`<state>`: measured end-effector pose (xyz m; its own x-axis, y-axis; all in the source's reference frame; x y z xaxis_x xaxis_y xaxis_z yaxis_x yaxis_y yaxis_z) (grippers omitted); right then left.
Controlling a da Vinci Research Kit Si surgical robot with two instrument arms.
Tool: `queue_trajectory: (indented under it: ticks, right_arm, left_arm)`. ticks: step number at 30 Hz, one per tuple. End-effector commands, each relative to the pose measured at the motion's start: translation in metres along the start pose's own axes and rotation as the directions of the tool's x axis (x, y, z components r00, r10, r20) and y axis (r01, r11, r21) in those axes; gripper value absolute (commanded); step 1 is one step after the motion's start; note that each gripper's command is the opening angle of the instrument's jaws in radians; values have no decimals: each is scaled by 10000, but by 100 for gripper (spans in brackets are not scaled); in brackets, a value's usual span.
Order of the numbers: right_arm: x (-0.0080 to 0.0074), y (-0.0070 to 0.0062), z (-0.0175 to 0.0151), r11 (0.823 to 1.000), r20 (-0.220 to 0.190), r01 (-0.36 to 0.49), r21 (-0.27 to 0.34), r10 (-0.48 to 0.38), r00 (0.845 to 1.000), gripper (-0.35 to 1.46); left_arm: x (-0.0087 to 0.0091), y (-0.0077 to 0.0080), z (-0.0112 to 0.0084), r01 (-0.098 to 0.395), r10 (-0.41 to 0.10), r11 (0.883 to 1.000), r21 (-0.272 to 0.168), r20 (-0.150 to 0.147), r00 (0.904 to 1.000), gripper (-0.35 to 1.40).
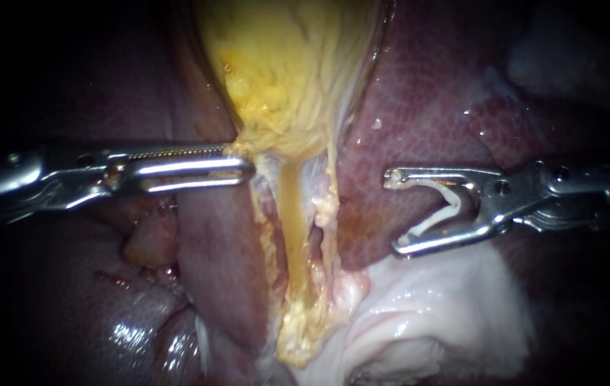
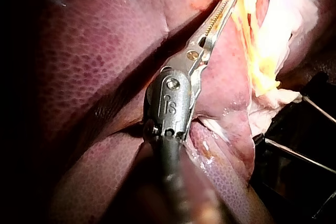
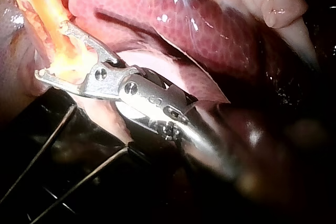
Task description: Grabbing gallbladder
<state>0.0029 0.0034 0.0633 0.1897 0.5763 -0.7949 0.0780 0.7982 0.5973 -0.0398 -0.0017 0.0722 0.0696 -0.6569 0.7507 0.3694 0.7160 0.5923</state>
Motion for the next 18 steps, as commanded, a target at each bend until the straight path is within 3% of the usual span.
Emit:
queue_trajectory:
  ticks: [1,6,18]
  right_arm:
    - [0,0,0,10000,-1,1,-3,-1,10000,60]
    - [0,0,0,10000,-1,1,-3,-1,10000,60]
    - [-1,1,0,10000,-2,1,-12,-1,10000,60]
  left_arm:
    - [0,1,-3,49,-49,10000,-63,-95,9999,-35]
    - [-1,3,-9,58,-70,9995,-297,-382,9992,-35]
    - [-4,-2,-9,87,-100,9993,-353,-379,9992,-35]
